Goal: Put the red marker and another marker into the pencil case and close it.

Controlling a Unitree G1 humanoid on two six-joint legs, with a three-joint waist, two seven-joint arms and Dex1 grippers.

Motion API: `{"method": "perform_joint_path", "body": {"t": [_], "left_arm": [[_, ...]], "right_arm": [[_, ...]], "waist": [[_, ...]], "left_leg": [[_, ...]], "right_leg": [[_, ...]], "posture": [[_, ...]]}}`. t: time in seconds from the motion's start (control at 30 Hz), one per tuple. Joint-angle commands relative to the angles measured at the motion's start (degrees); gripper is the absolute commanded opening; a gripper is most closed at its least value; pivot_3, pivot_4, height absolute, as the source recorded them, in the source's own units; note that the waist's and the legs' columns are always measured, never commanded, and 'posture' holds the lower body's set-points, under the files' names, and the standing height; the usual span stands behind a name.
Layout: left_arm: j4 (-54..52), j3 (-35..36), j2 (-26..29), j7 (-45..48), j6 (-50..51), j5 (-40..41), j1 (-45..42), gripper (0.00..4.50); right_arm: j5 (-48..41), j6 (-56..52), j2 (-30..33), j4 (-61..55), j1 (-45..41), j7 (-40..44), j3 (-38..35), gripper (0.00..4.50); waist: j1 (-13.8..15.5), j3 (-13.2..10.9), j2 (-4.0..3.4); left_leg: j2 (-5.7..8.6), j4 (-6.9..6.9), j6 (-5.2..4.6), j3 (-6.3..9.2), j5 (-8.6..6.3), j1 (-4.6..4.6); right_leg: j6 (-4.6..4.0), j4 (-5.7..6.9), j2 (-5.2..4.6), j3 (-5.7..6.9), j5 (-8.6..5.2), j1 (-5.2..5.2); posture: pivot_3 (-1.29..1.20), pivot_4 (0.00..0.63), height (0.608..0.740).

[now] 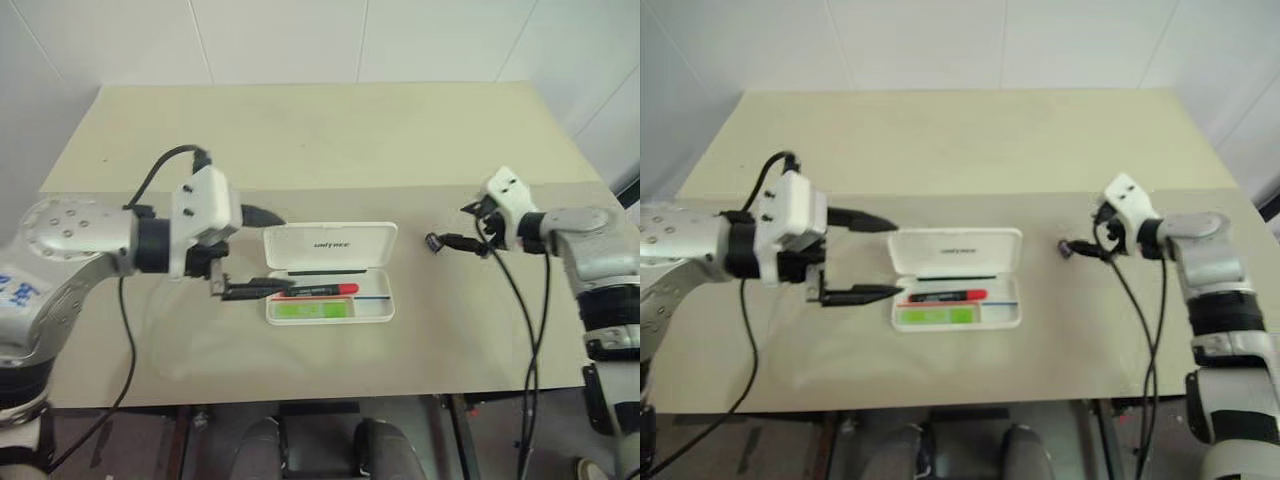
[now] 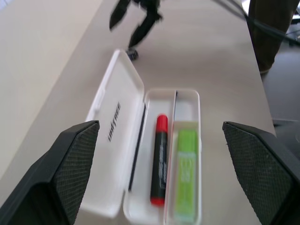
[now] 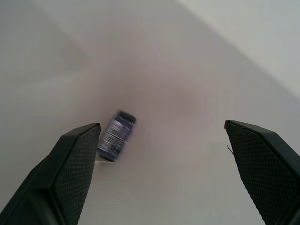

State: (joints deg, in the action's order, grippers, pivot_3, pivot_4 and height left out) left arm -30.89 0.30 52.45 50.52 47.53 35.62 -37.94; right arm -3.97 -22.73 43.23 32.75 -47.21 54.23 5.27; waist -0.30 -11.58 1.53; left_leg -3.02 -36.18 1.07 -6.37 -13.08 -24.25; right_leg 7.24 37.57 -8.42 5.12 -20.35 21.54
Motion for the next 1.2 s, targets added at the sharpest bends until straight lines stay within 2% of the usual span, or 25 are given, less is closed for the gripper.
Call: {"method": "perform_joint_path", "body": {"t": [0.03,0.23,0.53,0.63,0.9,0.97,1.1,1.2], "left_arm": [[0.39,-5.39,-3.84,-4.7,0.49,-4.21,-5.1,4.5],[2.69,-10.28,-10.88,-9.2,4.72,-6.59,-12.69,4.5],[0.35,-10.95,-12.36,-8.93,7.53,-6.32,-12.85,4.5],[0.26,-10.84,-12.12,-8.86,7.74,-6.5,-13.02,4.5],[-0.13,-10.05,-11.28,-8.38,7.85,-6.35,-12.56,4.5],[-0.32,-9.96,-10.82,-7.55,7.16,-6.32,-12.3,4.5],[-1.06,-8.97,-8.14,-3.3,4.47,-5.6,-10.44,4.5],[-1.91,-6.69,-5.44,0.64,2.64,-4.04,-7.99,4.5]], "right_arm": [[0.88,-1.48,-0.21,-0.45,-2.14,-1.69,-0.86,4.47],[0.73,-4.3,-1.71,-1.58,-1.51,-2.76,-1.26,4.47],[0.22,-12.2,-2.79,-5.16,0.64,-4.83,-1.66,4.47],[-0.27,-14.52,-4.56,-6.3,1.66,-6.91,-2.38,3.89],[-0.59,-14.68,-4.19,-8.47,1.63,-6.7,-2.97,1.16],[-2.52,-12.92,-2.56,-11.95,2.76,-2.87,-3.79,0.48],[-12.98,-7.45,2.75,-25.96,7.99,11.17,-9.3,0.39],[-18.36,-7.76,6.78,-31.88,9.67,17.37,-12.15,0.39]], "waist": [[0.1,0.0,0.0],[0.16,0.0,0.01],[0.14,0.0,0.0],[0.11,0.0,0.01],[0.06,0.01,0.01],[0.16,0.0,0.01],[0.43,-0.01,-0.01],[0.24,-0.01,-0.01]], "left_leg": [[-0.01,-0.01,0.0,0.0,0.0,0.0],[-0.01,-0.04,0.0,0.02,0.0,0.0],[-0.01,-0.04,0.0,0.02,0.0,0.0],[-0.02,-0.04,0.0,0.03,0.0,0.0],[-0.02,-0.13,0.0,0.01,0.0,0.06],[-0.02,-0.1,0.0,0.01,0.0,0.05],[0.0,0.01,-0.01,0.02,0.0,-0.04],[0.0,-0.02,-0.02,0.01,-0.01,-0.04]], "right_leg": [[0.0,0.0,0.0,0.0,0.0,0.0],[0.0,0.02,0.01,0.01,0.0,-0.03],[0.0,0.0,0.01,0.0,0.0,-0.03],[0.0,0.0,0.01,0.01,0.0,-0.04],[0.0,-0.02,0.02,-0.06,0.0,-0.05],[0.0,-0.01,0.02,-0.05,0.0,-0.04],[0.01,-0.08,0.02,0.0,0.0,-0.01],[0.02,-0.08,0.02,0.0,0.01,-0.01]], "posture": [[0.0,0.15,0.74],[0.0,0.15,0.74],[0.0,0.15,0.74],[0.0,0.15,0.74],[0.0,0.15,0.74],[0.0,0.15,0.74],[0.0,0.15,0.74],[0.0,0.15,0.74]]}}
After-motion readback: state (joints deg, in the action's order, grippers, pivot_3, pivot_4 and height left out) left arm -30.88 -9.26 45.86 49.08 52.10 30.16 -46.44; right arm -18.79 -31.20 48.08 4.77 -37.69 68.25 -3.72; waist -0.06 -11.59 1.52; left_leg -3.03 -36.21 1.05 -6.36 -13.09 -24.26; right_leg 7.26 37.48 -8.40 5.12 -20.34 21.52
